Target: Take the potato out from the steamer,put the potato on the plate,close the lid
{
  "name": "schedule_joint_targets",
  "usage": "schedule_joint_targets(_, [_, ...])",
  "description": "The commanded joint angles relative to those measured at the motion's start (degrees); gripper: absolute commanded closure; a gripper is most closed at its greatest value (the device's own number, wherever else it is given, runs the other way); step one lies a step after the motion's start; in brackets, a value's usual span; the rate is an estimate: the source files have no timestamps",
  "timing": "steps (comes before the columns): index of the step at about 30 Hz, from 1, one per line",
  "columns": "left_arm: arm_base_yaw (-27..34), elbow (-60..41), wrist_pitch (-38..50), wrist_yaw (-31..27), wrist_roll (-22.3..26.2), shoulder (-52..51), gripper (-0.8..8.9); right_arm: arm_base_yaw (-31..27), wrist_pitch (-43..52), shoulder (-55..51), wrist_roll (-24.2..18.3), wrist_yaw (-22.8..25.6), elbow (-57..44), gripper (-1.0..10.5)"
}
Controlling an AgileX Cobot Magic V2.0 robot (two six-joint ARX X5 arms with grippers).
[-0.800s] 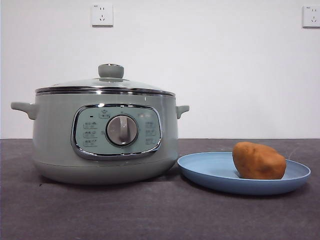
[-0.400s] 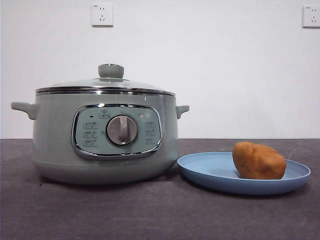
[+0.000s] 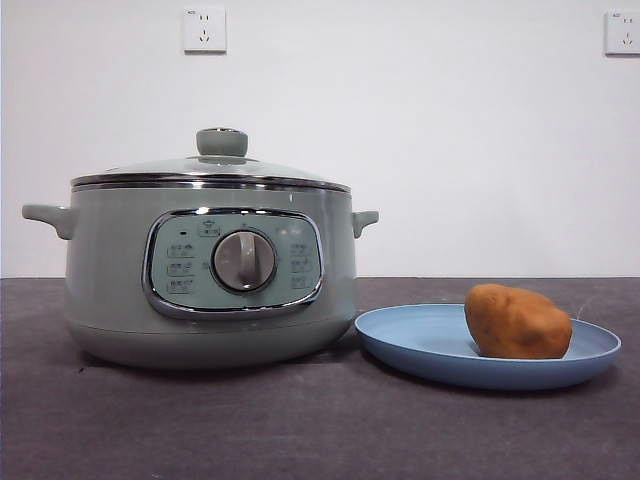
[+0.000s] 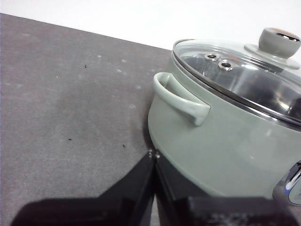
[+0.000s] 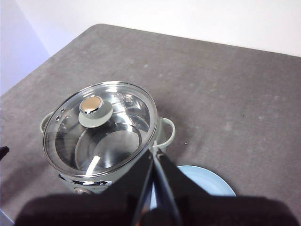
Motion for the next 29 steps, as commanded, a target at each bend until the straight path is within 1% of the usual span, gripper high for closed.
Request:
schedule_joint_targets(1, [0.2, -0.4, -0.8, -0.1, -0.2, -0.1, 8.17, -1.7, 0.1, -0.7, -4.0, 0.2, 0.1, 9.5])
schedule_joint_targets(3, [0.2, -0.4, -0.8, -0.1, -0.2, -0.1, 8.17, -4.2, 0.4, -1.0, -5.3, 0.2, -0.3, 9.5])
schedule_joint_targets(5, [0.2, -0.4, -0.8, -0.1, -0.2, -0.1, 8.17, -6.4, 1.7, -1.9, -5.3, 0.1, -1.8, 9.5])
schedule_joint_targets(8, [0.2, -0.4, -0.8, -0.1, -0.2, -0.1, 8.17, -9.7, 5.4, -5.3, -4.1, -0.2, -7.7, 9.5])
schedule_joint_targets(10, [0.2, -0.4, -0.8, -0.1, -0.2, -0.1, 8.17, -12.0, 8.7, -8.7, -2.9, -0.2, -13.4, 9.5])
schedule_joint_targets(15, [0.2, -0.4, -0.8, -0.1, -0.2, -0.1, 8.17, -17.5, 22.6, -20.3, 0.4, -0.1, -34.0, 9.5])
schedule_joint_targets(18, [0.2, -0.4, -0.8, -0.1, -0.2, -0.1, 8.17, -20.0, 29.8, -27.3, 3.3, -0.1, -45.7, 9.5])
schedule_joint_targets(21, [0.2, -0.4, -0.8, -0.1, -0.2, -0.1, 8.17, -21.9, 35.2, -33.4, 5.3, -0.1, -55.4, 9.5])
schedule_joint_targets(25, [0.2, -0.4, -0.8, -0.1, -0.2, -0.1, 8.17, -22.6, 40.6, -39.1, 6.6, 0.2, -65.2, 9.5])
schedule_joint_targets(29, [0.2, -0.4, -0.8, -0.1, -0.2, -0.1, 8.17, -22.6, 46.8, -43.9, 9.3, 0.4, -73.1, 9.5])
